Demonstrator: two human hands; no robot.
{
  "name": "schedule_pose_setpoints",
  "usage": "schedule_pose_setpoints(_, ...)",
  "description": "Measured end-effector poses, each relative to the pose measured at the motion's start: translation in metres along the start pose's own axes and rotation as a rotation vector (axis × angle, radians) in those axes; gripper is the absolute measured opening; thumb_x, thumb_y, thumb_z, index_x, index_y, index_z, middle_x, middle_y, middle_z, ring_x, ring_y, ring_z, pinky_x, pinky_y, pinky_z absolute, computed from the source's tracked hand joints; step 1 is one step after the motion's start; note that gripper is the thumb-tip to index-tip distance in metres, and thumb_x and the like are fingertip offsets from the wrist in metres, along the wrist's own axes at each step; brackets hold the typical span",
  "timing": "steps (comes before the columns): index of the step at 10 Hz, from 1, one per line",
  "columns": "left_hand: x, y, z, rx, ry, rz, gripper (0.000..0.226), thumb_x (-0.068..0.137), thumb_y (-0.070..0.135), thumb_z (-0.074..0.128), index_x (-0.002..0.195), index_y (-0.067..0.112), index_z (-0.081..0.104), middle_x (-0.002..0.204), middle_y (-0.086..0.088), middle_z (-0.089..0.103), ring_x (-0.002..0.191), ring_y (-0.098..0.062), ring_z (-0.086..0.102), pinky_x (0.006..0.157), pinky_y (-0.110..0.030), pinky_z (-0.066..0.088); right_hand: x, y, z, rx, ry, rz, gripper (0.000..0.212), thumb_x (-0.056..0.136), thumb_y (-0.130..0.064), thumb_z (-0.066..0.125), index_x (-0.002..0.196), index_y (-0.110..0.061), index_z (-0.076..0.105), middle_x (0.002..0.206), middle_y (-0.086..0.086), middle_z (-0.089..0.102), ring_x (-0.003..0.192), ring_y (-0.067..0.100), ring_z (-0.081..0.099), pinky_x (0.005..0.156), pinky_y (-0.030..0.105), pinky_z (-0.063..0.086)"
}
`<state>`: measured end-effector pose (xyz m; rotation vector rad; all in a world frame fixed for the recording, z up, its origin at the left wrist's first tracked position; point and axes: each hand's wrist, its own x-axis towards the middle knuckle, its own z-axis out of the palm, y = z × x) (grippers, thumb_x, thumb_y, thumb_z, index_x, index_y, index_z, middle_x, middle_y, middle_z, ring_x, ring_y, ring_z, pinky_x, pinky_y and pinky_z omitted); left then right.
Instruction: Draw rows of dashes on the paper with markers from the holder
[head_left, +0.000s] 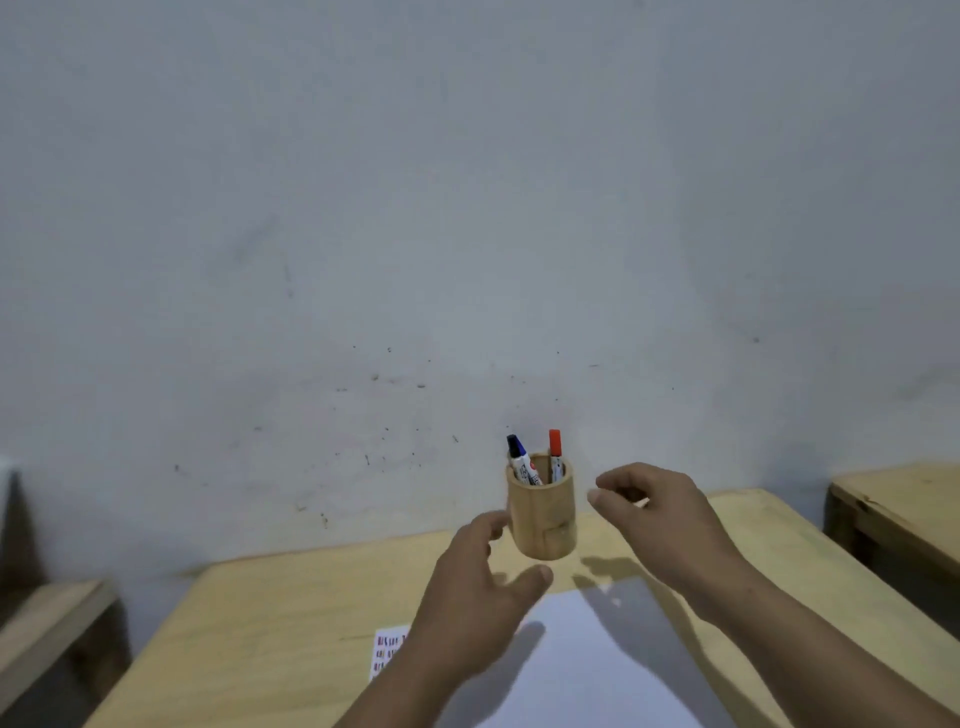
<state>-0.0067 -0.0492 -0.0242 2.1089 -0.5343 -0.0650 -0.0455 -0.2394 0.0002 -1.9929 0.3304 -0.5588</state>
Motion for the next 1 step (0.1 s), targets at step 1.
schedule_pose_setpoints(1,-0.0597,-0.0185,-0.0118,-0.001,-0.168,-0.012,0.039,0.084,0.045,0.066,0.115,0.055,0.044,0.126,0.025,0.043,0.127,-0.001,0.042,0.081,0.005,0.031,-0.0565,-0.0110,-0.0221,0.143,0.017,-0.038,0.008,0.086,-0.021,0.074,0.085,-0.029,0.075,0.074,-0.012,0.073,0.062,0.004,0.065,0.066,0.015,0.052)
